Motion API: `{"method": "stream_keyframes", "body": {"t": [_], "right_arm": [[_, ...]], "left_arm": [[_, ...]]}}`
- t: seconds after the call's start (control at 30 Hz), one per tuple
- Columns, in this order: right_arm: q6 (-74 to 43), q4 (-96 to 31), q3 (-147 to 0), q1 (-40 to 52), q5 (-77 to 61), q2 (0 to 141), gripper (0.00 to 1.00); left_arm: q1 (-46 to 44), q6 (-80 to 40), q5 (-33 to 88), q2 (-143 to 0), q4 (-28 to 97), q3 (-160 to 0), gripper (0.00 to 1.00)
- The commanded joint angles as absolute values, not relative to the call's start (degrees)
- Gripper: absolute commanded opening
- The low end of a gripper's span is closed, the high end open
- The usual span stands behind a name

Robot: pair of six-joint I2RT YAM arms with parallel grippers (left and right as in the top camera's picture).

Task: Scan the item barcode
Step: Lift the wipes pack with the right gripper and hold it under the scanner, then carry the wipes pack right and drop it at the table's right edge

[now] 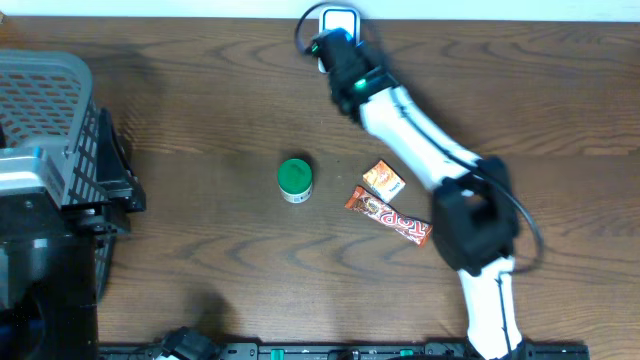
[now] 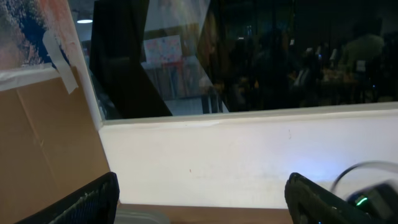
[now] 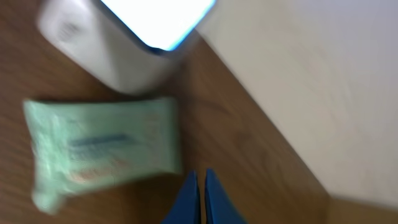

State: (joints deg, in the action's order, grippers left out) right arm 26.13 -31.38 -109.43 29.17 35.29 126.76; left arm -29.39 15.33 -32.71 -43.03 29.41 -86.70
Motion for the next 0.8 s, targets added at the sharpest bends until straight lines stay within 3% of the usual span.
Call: {"method": "stream_keyframes", "body": {"t": [0.0, 0.03, 0.07, 0.1, 0.13, 0.17, 0.37, 0.77], "right_arm": [[14.74, -40.51, -111.33, 23.07, 37.23, 117.05, 0.01], [12.10, -43.66, -111.33, 22.11, 34.35, 115.92, 0.06], [10.59, -46.17, -111.33, 21.50, 30.96, 115.18, 0.23], [9.52, -48.86, -111.33, 20.93, 26.30, 114.59, 0.47], [8.49, -50.72, -111.33, 20.60, 21.89, 114.45, 0.77], [7.81, -51.92, -111.28, 20.43, 18.13, 114.50, 0.99], [10.26, -52.16, -110.19, 24.05, 15.35, 120.99, 0.99], [11.46, -38.28, -110.21, 29.04, 18.98, 135.79, 0.99]], "left_arm": [[-29.15, 16.25, -32.38, -43.35, 28.58, -86.46, 0.85], [-29.15, 16.23, -32.38, -43.35, 28.60, -86.46, 0.85], [-29.15, 16.23, -32.38, -43.35, 28.58, -86.46, 0.85], [-29.15, 16.21, -32.36, -43.35, 28.58, -86.46, 0.85], [-29.15, 15.94, -32.38, -43.35, 28.40, -86.46, 0.85], [-29.15, 15.53, -32.36, -43.35, 28.27, -86.46, 0.85], [-29.15, 15.35, -32.38, -43.33, 27.92, -86.46, 0.85], [-29.15, 15.38, -32.40, -43.35, 28.03, -86.46, 0.85]]}}
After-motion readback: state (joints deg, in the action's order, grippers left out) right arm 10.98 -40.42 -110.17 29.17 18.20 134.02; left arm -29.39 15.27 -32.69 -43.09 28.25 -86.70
